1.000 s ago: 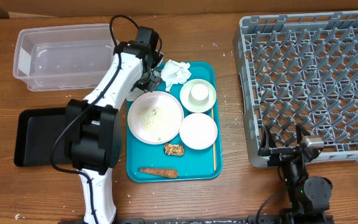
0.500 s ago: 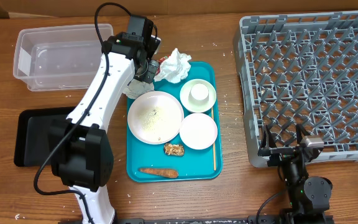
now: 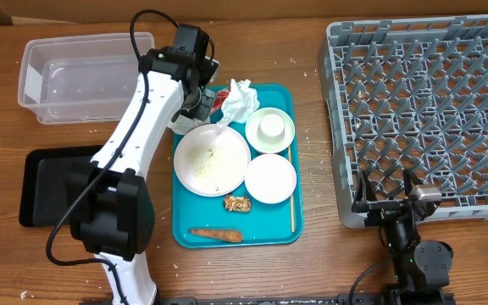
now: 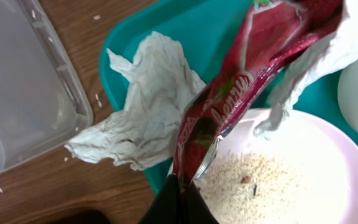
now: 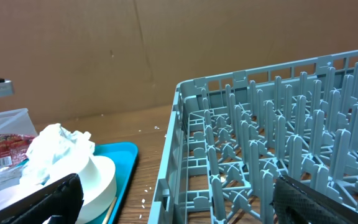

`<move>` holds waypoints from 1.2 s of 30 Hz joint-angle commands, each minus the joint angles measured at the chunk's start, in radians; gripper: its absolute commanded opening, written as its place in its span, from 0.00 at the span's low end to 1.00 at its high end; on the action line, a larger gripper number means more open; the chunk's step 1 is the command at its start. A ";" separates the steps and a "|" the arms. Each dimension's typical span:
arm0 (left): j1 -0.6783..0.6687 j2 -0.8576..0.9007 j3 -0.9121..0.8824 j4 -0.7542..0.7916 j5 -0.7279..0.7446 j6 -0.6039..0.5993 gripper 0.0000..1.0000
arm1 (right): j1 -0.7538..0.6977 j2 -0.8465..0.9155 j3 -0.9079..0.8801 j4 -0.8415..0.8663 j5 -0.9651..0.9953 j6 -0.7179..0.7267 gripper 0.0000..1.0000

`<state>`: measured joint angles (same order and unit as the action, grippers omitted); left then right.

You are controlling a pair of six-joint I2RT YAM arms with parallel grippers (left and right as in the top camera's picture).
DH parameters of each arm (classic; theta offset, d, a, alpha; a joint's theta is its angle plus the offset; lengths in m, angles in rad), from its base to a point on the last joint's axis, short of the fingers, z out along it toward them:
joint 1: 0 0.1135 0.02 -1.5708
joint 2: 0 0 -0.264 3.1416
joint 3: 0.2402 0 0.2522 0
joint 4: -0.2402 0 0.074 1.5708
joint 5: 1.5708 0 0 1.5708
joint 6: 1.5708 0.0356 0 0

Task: Sort waste into correct bins and load items into the dishwasher
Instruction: 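Close the left gripper on the red wrapper and lift it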

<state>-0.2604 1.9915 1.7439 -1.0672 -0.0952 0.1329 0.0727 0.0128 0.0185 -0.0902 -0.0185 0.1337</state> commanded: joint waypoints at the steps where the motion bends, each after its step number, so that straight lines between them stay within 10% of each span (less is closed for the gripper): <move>1: -0.002 -0.029 0.011 -0.014 -0.062 -0.032 0.04 | 0.006 -0.010 -0.011 0.006 0.007 -0.004 1.00; 36: -0.139 -0.029 0.011 -0.137 -0.631 -0.148 0.04 | 0.006 -0.010 -0.011 0.006 0.007 -0.004 1.00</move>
<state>-0.3759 1.9915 1.7439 -1.2018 -0.6201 -0.0166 0.0727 0.0128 0.0185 -0.0898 -0.0181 0.1329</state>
